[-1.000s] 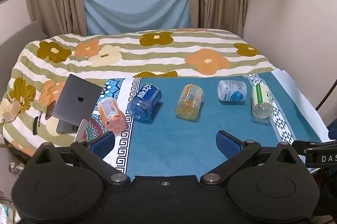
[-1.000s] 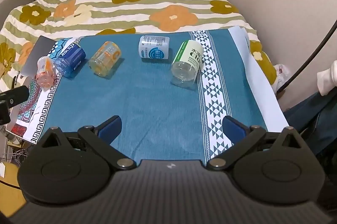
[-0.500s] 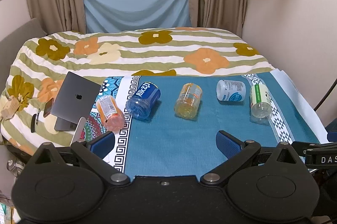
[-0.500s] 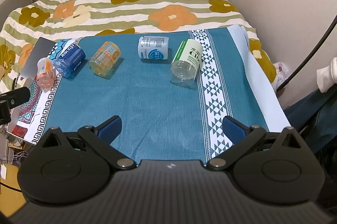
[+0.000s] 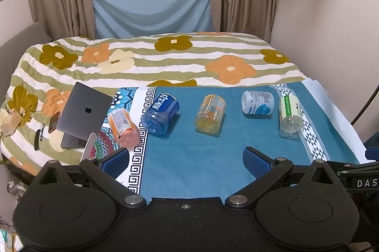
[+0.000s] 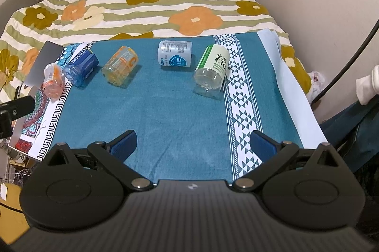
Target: Flip cup upright
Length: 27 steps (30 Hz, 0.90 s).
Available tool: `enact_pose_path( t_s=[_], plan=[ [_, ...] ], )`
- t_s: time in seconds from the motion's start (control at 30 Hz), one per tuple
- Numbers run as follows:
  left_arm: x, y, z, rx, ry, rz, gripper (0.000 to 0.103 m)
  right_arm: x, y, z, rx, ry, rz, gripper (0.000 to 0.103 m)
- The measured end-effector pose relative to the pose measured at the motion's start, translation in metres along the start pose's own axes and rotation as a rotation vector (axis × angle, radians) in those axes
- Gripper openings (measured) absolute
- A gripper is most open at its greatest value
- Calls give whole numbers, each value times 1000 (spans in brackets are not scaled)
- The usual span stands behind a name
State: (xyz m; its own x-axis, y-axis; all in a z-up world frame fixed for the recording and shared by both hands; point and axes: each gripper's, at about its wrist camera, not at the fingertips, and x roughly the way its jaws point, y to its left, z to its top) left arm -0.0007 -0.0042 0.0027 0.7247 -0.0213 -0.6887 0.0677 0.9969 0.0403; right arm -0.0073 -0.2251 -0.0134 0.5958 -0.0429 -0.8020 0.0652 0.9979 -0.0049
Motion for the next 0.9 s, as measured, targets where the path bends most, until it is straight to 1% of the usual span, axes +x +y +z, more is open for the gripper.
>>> enact_pose_path(
  t_s=[0.33, 0.9],
  plan=[
    [-1, 1, 0, -4, 1, -1, 103, -8, 4, -2, -13, -20, 0, 103],
    [1, 10, 1, -16, 11, 2, 103, -6, 7, -1, -11, -15, -3, 103]
  ],
)
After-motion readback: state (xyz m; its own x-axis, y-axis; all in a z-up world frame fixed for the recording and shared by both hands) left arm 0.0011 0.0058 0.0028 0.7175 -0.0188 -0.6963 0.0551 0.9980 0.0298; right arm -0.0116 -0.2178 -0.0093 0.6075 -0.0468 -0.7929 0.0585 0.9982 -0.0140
